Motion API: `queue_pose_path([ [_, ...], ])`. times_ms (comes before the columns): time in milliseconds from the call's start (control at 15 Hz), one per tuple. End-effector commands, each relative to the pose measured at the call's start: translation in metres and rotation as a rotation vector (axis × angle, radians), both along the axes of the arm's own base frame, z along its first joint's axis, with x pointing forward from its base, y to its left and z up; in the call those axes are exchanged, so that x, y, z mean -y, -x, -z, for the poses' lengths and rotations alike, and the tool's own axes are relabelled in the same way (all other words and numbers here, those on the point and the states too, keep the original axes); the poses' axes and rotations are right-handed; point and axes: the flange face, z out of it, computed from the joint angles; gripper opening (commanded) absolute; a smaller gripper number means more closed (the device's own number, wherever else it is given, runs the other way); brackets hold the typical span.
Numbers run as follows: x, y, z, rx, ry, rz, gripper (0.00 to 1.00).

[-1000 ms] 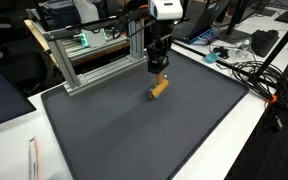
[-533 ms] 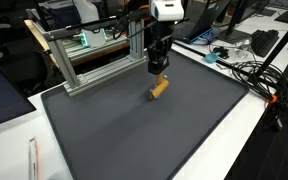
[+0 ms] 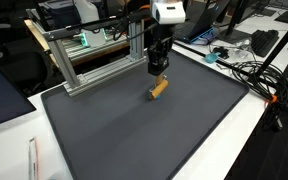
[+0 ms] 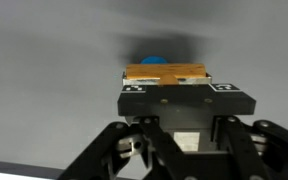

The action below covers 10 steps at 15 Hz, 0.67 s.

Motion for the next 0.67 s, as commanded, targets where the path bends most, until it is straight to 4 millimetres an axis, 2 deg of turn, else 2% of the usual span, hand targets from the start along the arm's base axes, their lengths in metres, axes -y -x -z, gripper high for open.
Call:
queue_pose_path([
  [0,0.004,-0.002,0.026,-0.067,-0.026,-0.008,0.22],
  [600,0.004,-0.005,0.037,-0.09,-0.03,-0.01,0.22],
])
